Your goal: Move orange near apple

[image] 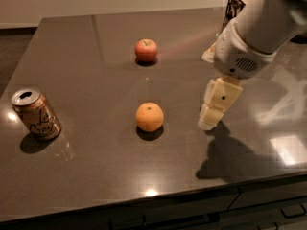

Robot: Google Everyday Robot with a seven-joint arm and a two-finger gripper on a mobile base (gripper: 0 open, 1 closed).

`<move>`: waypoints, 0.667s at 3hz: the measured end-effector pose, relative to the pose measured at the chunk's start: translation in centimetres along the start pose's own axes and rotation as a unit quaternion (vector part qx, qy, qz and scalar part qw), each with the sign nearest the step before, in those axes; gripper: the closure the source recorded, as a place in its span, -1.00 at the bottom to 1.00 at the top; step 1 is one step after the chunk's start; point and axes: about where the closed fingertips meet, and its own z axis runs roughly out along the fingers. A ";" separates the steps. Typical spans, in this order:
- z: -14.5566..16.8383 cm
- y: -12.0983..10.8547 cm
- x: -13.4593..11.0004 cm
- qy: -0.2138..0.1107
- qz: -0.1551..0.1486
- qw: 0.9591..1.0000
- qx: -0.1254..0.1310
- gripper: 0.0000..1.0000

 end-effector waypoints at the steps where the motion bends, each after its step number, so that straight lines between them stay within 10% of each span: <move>1: 3.2 0.6 -3.0 -0.032 -0.023 0.999 -0.013 -1.00; 2: 6.1 1.5 -5.4 -0.051 -0.045 0.997 -0.030 -1.00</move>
Offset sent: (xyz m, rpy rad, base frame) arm 0.0086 0.1106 -0.0671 0.1229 0.0280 0.1904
